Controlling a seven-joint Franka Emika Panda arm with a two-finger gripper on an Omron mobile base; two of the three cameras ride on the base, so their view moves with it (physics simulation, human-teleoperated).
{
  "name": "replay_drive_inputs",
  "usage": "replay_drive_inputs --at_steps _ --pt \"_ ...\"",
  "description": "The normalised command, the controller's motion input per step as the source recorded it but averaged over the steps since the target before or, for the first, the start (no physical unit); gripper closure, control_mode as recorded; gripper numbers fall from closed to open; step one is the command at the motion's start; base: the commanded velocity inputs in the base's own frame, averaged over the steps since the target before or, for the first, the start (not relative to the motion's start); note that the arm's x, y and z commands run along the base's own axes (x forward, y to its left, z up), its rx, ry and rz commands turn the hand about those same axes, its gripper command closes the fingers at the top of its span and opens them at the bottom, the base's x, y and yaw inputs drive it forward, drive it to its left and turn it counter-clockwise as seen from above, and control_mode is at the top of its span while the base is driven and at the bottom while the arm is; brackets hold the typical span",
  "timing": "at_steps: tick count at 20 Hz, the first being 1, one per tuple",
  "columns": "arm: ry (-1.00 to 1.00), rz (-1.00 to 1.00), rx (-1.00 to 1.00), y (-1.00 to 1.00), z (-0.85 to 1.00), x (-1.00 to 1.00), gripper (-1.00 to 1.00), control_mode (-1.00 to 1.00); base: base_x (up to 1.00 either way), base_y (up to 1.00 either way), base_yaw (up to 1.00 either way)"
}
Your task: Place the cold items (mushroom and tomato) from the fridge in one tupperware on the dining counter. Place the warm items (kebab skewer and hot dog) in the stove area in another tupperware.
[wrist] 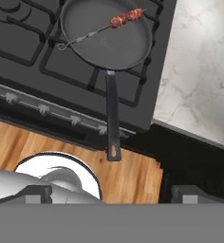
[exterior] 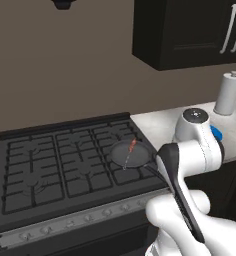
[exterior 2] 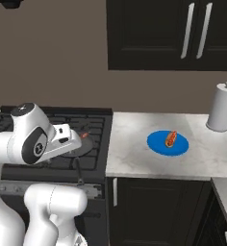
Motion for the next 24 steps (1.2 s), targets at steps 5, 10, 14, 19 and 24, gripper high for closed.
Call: replay_drive_inputs --at_steps 5,10,14,19,24 --pt "-0.01 0.13 0.08 0.0 0.03 0.22 -1.0 -1.0 0.01 0.0 0.06" --pt "0.0 -0.08 0.02 0.38 0.02 0.52 -1.0 -1.0 0.0 0.0 0.0" --pt "0.01 -0.31 0.03 0.42 0.0 0.28 -1.0 -1.0 0.0 0.0 0.0" --pt "0.06 -0.32 0.21 0.07 0.0 0.33 -1.0 -1.0 0.0 0.0 0.0" --pt "0.22 -0.21 0.23 0.09 -0.12 0.42 -1.0 -1.0 0.0 0.0 0.0"
